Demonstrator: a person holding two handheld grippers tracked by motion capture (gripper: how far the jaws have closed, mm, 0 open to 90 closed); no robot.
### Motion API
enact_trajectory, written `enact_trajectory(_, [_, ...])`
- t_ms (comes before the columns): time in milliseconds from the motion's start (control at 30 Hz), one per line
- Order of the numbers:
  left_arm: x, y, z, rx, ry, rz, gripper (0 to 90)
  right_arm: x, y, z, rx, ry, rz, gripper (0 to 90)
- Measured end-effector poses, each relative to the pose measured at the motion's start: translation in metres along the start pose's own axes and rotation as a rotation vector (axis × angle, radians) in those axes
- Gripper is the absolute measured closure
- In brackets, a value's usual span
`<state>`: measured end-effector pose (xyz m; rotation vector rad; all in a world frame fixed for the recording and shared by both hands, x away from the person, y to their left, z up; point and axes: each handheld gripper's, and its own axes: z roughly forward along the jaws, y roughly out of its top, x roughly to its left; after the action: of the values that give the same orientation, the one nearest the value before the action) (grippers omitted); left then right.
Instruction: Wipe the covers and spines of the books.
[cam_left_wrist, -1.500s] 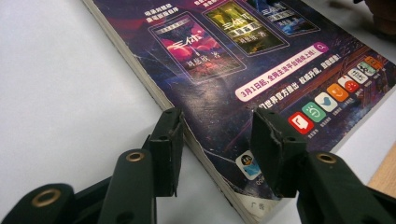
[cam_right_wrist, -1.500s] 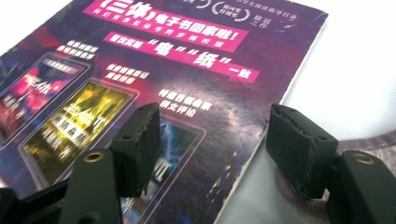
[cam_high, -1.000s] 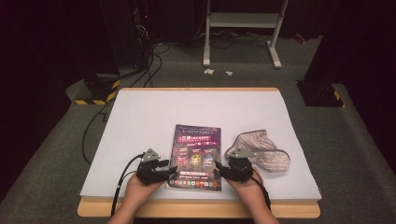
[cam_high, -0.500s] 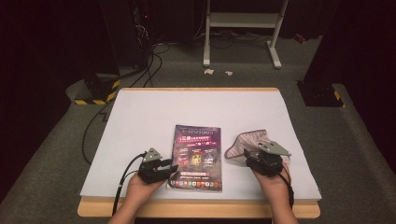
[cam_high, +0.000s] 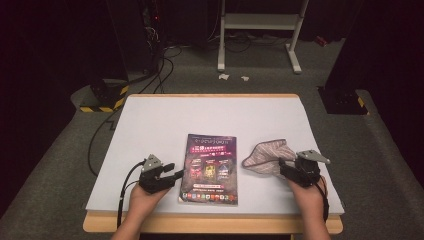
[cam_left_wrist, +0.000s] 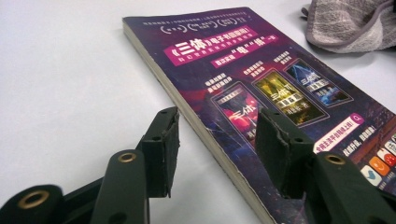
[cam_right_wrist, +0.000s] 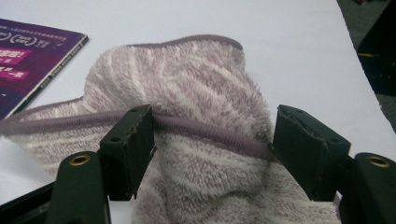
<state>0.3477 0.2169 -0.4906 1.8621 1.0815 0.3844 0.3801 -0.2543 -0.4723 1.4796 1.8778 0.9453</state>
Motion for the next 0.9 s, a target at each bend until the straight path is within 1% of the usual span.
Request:
enact_trajectory(133, [0.001, 0.0, 0.0, 0.004, 0.003, -0.001, 50.0, -0.014, -0.004, 0.001, 0.035, 0.022, 0.06, 27.3])
enact_trajectory(233, [0.0, -0.001, 0.001, 0.006, 0.003, 0.001, 50.1, -0.02, -0.01, 0.005, 0.074, 0.034, 0.088, 27.0])
enact_trajectory(267, [0.0, -0.001, 0.001, 0.007, 0.002, 0.001, 50.1, -0.021, -0.013, 0.007, 0.095, 0.047, 0.104, 29.0])
enact_trajectory(300, [0.0, -0.001, 0.001, 0.007, 0.002, 0.002, 50.1, -0.022, -0.015, 0.009, 0.108, 0.052, 0.104, 31.2])
enact_trajectory(333, [0.0, -0.001, 0.001, 0.008, 0.002, 0.002, 50.1, -0.021, -0.016, 0.011, 0.12, 0.058, 0.105, 35.7])
enact_trajectory(367, [0.001, -0.001, 0.002, 0.009, 0.002, 0.001, 50.1, -0.02, -0.018, 0.013, 0.132, 0.065, 0.095, 39.5])
enact_trajectory(400, [0.001, -0.001, 0.002, 0.009, 0.001, 0.0, 50.1, -0.018, -0.019, 0.014, 0.134, 0.062, 0.08, 45.7])
enact_trajectory(433, [0.001, -0.001, 0.002, 0.013, 0.002, 0.003, 50.2, -0.016, -0.02, 0.014, 0.127, 0.061, 0.069, 52.9])
enact_trajectory(467, [0.001, -0.001, 0.003, 0.016, 0.001, 0.002, 50.1, -0.016, -0.02, 0.013, 0.124, 0.073, 0.067, 60.5])
enact_trajectory(533, [0.0, -0.001, 0.004, 0.019, -0.001, 0.003, 50.3, -0.015, -0.019, 0.011, 0.101, 0.076, 0.059, 67.3])
enact_trajectory(600, [0.0, -0.002, 0.003, 0.019, 0.0, 0.003, 50.3, -0.014, -0.016, 0.007, 0.08, 0.056, 0.043, 70.0])
enact_trajectory(700, [0.001, -0.002, 0.003, 0.019, 0.002, 0.003, 50.4, -0.011, -0.007, -0.007, 0.007, -0.011, 0.003, 70.8])
enact_trajectory(767, [0.002, -0.002, 0.004, 0.021, 0.004, 0.0, 50.5, -0.01, -0.002, -0.017, -0.032, -0.051, -0.016, 70.7])
enact_trajectory(800, [0.001, -0.002, 0.004, 0.022, 0.002, -0.005, 50.6, -0.01, 0.0, -0.021, -0.047, -0.069, -0.023, 70.7])
enact_trajectory(833, [0.001, -0.002, 0.004, 0.023, 0.003, -0.003, 50.6, -0.009, 0.003, -0.027, -0.065, -0.102, -0.045, 70.6])
enact_trajectory(900, [0.001, -0.002, 0.005, 0.025, 0.002, 0.0, 50.7, -0.006, 0.007, -0.034, -0.074, -0.144, -0.081, 70.5])
